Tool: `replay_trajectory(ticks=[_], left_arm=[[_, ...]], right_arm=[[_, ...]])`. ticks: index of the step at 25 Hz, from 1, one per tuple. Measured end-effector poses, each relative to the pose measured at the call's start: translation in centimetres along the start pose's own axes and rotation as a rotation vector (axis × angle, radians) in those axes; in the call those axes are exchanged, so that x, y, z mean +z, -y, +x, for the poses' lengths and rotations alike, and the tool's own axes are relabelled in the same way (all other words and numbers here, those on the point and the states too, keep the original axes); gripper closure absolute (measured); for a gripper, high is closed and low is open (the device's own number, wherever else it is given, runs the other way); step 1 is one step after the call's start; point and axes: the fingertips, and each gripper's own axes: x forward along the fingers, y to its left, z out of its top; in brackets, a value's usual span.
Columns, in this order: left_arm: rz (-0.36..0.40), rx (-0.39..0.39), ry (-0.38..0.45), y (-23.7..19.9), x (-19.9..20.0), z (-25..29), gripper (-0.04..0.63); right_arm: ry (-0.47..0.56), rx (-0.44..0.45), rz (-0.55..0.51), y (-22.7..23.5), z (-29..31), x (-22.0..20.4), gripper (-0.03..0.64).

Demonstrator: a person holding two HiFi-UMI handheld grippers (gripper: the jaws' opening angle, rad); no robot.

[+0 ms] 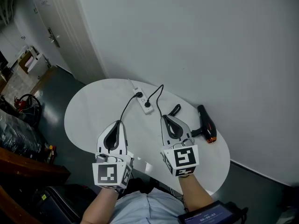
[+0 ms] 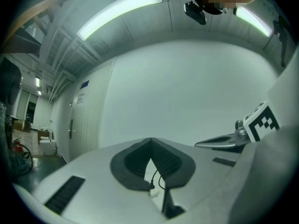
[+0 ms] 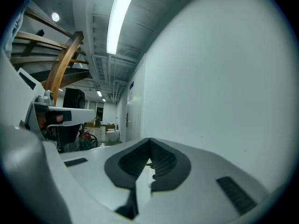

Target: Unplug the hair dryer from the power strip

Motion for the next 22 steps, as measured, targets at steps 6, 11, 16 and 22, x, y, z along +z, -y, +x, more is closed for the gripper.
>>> replay_trajectory(ticks=[6,11,16,22], left_arm=[[-0.015,-0.006,-0.026,-0.9,-1.5,1.8,0.597],[-0.066,-0.028,-0.062,-2.3,-3.9,4.1,0.597],[-0.098,-0.054,-0.104,-4.1,-6.0,7.2,0.597],[-0.071,-0.094,-0.137,-5.8,-8.3,10.5,0.597]], right_arm=[[-0.021,-0.009,0.007,0.6,2.1,-0.9,0.62],[-0.06,-0.03,0.01,1.1,4.9,-2.3,0.62],[-0.099,-0.058,0.011,1.6,8.4,-3.8,0.62],[-0.15,-0.082,0.024,2.2,12.0,-6.4,0.618]])
